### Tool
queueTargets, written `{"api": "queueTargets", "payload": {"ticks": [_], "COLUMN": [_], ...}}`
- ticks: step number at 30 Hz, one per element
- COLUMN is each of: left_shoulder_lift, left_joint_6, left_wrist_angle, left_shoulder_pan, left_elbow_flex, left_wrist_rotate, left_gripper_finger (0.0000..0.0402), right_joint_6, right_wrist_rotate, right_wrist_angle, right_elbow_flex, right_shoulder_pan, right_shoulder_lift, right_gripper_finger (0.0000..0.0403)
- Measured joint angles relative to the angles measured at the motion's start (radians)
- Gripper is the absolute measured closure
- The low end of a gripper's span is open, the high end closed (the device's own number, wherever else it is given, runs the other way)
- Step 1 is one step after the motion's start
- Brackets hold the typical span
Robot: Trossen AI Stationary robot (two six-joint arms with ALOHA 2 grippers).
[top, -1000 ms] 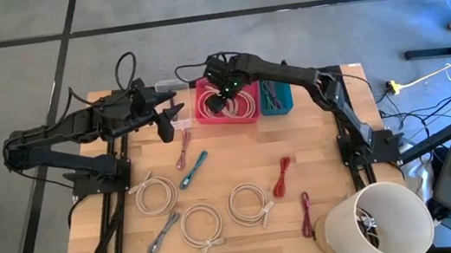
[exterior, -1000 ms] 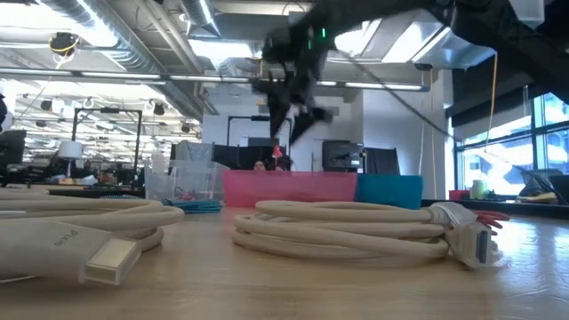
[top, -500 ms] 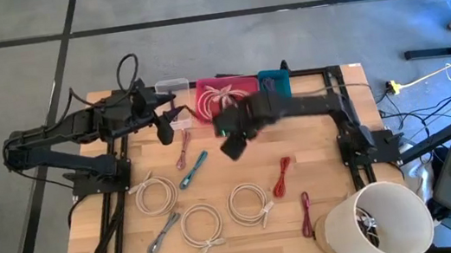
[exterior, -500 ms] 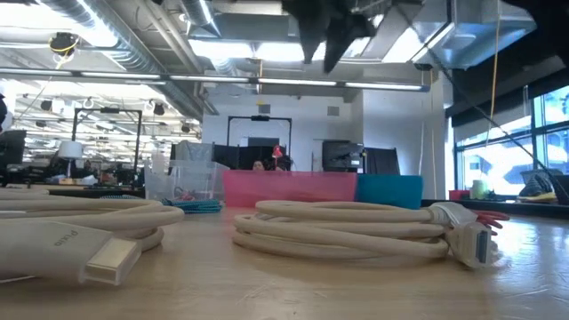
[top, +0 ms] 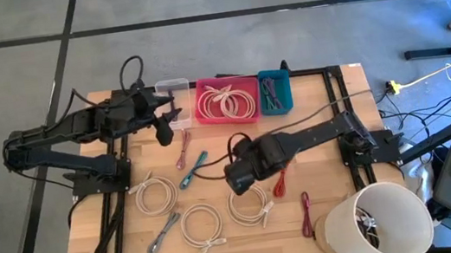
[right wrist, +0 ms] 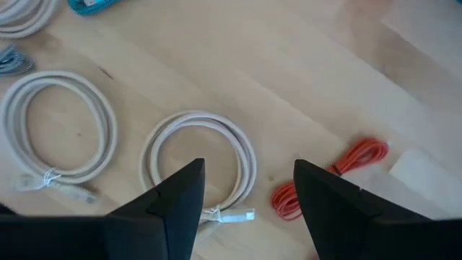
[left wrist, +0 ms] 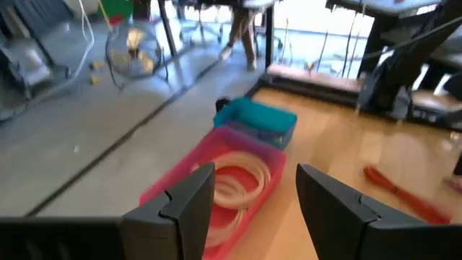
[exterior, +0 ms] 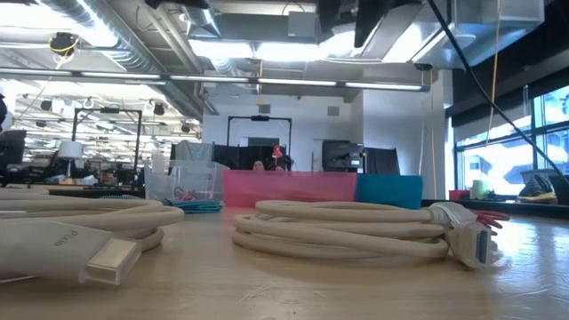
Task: Pick & Place USB Port
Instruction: Put the blue and black charger cable into the transparent bin
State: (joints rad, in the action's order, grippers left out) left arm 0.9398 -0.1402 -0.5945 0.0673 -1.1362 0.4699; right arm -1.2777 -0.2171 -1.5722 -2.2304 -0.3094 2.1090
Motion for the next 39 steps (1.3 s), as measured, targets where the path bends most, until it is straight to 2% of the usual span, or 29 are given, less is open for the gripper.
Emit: {"api": "queueTargets", "payload": {"ticks": [6, 10, 15, 23, 32, 39], "left_shoulder_lift": [0.0, 0.0, 0.0, 0.019, 0.121, 0.32], "left_joint_6": [-0.146, -0.272, -0.416, -0.664, -0.676, -0.573], "left_wrist_angle": [-0.249, -0.392, -0.489, -0.447, -0.126, -0.019], "left_shoulder_pan": [0.0, 0.0, 0.0, -0.002, -0.015, -0.015], "left_elbow_flex": [0.0, 0.0, 0.008, 0.19, 0.372, 0.383], "left_wrist_rotate": [-0.03, -0.018, 0.006, -0.129, -0.287, -0.405], "left_gripper_finger": [0.0213, 0.0213, 0.0213, 0.0213, 0.0213, 0.0213], "right_joint_6": [-0.133, -0.228, -0.305, -0.372, -0.367, -0.285], "right_wrist_rotate": [-0.108, -0.194, -0.228, -0.291, -0.409, -0.437], "right_wrist_angle": [0.002, 0.002, 0.0, 0.0, 0.001, 0.002], "right_elbow_flex": [0.073, 0.166, 0.315, 0.517, 0.599, 0.602], "right_shoulder_pan": [-0.033, -0.039, -0.038, -0.037, -0.031, 0.005], "right_shoulder_lift": [-0.04, -0.124, -0.261, -0.48, -0.62, -0.636], "right_gripper_finger": [0.0188, 0.0188, 0.0188, 0.0188, 0.0188, 0.0188]}}
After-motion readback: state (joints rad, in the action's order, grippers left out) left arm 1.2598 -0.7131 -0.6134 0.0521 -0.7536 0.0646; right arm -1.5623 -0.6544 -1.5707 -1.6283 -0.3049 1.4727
